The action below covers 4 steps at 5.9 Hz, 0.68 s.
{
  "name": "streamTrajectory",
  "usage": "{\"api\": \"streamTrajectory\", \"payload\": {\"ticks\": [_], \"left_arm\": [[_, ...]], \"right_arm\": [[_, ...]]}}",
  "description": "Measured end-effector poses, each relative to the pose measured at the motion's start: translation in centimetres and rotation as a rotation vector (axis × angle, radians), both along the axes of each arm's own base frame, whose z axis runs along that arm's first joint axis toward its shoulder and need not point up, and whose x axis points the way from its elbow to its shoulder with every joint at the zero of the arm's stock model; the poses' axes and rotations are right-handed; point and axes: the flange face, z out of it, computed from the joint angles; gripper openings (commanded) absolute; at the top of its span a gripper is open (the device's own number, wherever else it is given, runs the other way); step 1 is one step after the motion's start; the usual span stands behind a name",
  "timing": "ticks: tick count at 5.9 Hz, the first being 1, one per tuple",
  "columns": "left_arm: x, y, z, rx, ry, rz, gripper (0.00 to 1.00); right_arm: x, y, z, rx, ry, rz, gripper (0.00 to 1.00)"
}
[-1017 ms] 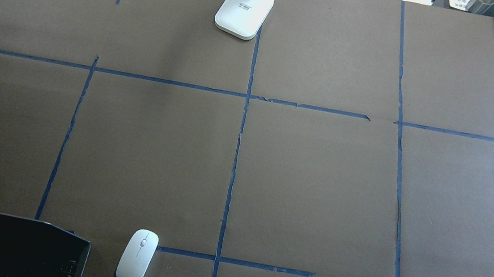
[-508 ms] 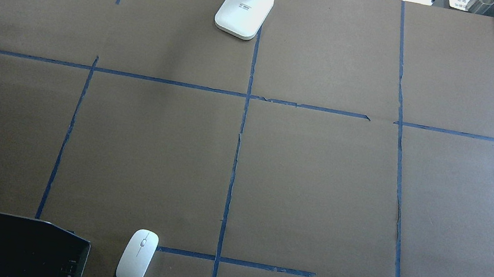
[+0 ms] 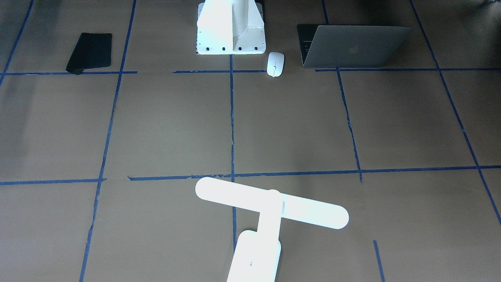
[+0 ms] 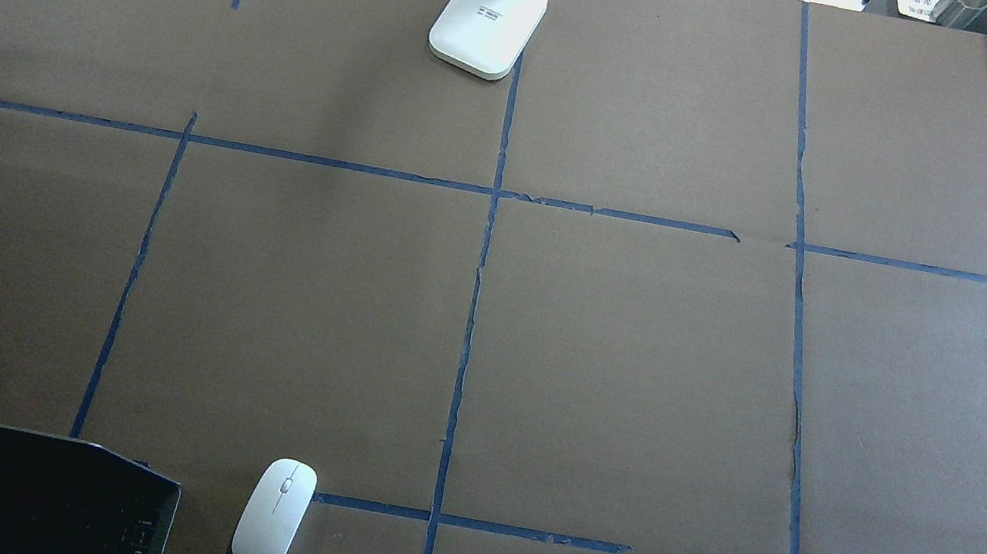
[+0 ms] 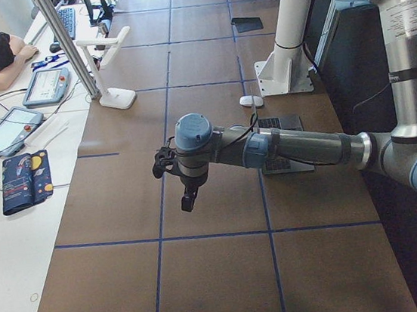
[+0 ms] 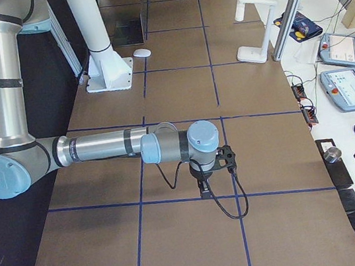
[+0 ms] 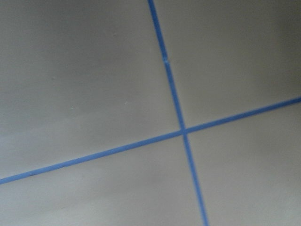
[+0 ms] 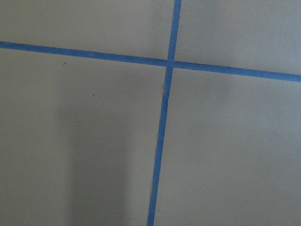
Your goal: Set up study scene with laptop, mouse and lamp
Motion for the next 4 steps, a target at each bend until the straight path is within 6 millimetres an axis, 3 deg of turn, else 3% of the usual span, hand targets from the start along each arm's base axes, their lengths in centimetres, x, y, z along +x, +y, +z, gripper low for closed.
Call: {"api": "streamTrajectory", "payload": {"ticks": [2, 4], "left_arm": [[6.5, 0.4, -5.0, 0.231, 0.094, 0.164, 1.0], [11.3, 3.7, -10.2, 0.389, 0.2, 0.326, 1.0]], "right_arm": [[0.0, 0.0, 0.0, -0.002, -0.003, 0.0, 1.0], [0.0, 0.1, 0.2, -0.007, -0.007, 0.0, 1.0]]}}
